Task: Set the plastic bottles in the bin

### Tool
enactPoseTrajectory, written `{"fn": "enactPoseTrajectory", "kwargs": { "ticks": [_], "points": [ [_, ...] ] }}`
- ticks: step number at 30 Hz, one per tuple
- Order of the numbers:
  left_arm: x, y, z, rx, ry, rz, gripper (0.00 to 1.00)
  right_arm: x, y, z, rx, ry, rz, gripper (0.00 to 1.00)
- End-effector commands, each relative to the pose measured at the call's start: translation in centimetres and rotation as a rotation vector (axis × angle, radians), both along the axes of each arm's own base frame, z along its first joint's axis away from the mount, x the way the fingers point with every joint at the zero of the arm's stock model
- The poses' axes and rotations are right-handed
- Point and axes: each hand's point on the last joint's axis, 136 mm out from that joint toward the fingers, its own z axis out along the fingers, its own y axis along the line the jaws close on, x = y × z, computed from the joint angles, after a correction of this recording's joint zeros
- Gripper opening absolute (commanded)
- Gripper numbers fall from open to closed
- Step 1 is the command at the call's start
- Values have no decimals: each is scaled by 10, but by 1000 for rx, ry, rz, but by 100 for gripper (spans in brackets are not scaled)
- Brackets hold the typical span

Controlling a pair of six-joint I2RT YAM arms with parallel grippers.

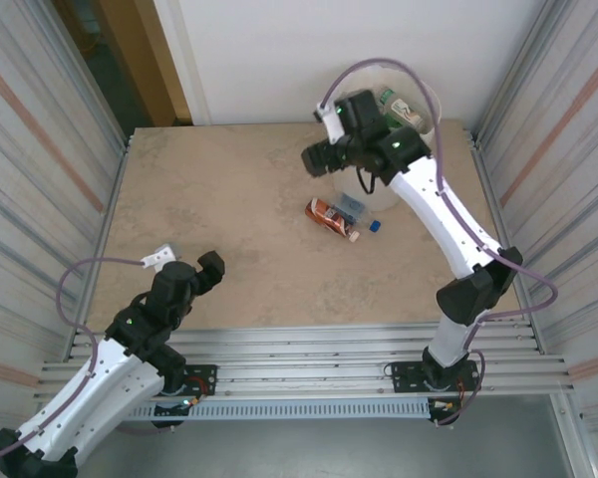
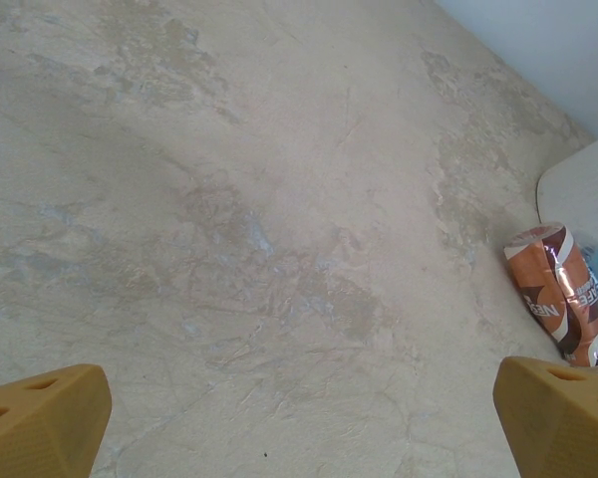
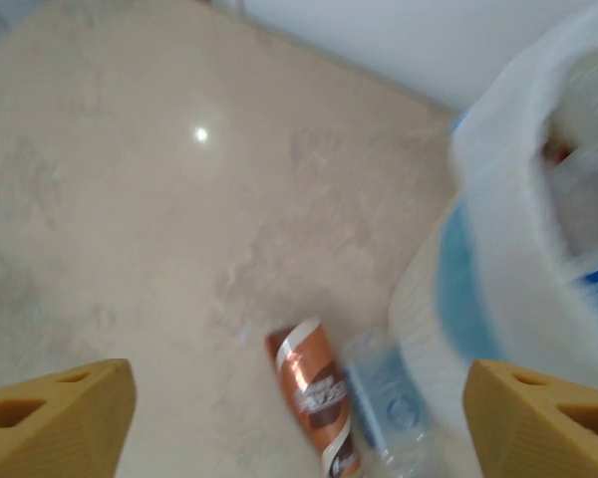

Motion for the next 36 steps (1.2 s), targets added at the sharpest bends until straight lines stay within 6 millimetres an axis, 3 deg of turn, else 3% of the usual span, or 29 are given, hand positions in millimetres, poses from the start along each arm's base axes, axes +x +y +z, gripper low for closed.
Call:
{"fn": "enactPoseTrajectory", "kwargs": {
  "ticks": [1,6,15,28,29,36],
  "points": [
    [0,6,0,4,-5,31,99,-13,8,-37,-48,49,-20,91],
    [0,7,0,1,-8,36,99,-24,26,-107,-183,159,-4,98],
    [0,3,-7,-22,6,27,99,2,17,-193,-431,215,-56,99],
    [2,2,-10,-10,15,29,99,32,11,-254,-514,281,-44,86],
    [2,2,-9,-10,13,27,99,38,16,-247,-500,263,-44,84],
    [3,1,-10,-7,18,24,99,41,19,-265,-498,298,-28,79]
  ]
}}
